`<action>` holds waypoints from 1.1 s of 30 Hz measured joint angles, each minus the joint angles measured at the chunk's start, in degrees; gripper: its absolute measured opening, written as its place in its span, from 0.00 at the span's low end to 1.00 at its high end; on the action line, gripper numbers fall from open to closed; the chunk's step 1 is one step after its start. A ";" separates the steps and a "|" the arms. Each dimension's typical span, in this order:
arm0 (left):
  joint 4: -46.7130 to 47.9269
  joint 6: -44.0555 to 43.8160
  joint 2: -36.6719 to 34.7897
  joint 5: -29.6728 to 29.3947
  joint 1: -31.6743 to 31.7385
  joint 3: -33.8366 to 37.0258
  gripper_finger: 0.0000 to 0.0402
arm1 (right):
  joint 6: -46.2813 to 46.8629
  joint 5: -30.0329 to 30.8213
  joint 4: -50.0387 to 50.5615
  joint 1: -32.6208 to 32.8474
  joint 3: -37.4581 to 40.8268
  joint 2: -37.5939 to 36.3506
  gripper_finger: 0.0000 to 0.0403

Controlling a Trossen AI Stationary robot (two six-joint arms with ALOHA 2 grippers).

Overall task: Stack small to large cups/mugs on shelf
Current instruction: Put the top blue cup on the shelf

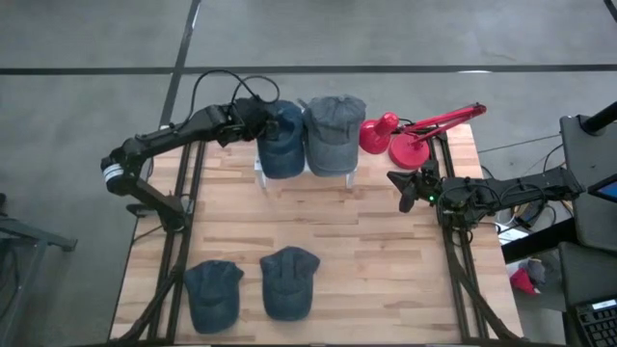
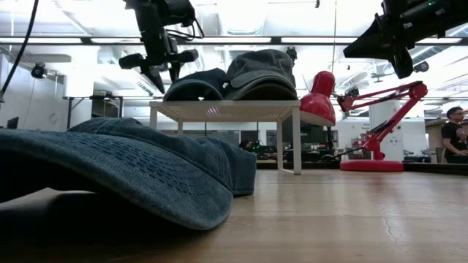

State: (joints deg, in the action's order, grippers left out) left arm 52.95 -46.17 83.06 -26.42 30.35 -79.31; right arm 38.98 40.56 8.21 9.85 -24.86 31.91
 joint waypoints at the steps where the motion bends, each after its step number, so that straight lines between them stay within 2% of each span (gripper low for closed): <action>1: -0.44 0.06 0.19 -0.03 0.02 0.00 0.42 | 0.00 0.00 0.00 -0.02 0.00 -0.01 0.07; 15: -7.96 2.42 2.76 2.74 0.30 0.02 0.42 | 0.79 -0.02 -0.02 -0.02 0.00 -0.25 0.07; 33: -8.05 5.59 1.05 1.63 0.30 -0.41 0.42 | 0.85 -0.02 -0.02 -0.02 0.00 -0.42 0.07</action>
State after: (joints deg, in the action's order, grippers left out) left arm 44.90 -40.58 84.11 -24.79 30.65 -79.71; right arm 39.83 40.53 8.19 9.82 -24.86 31.48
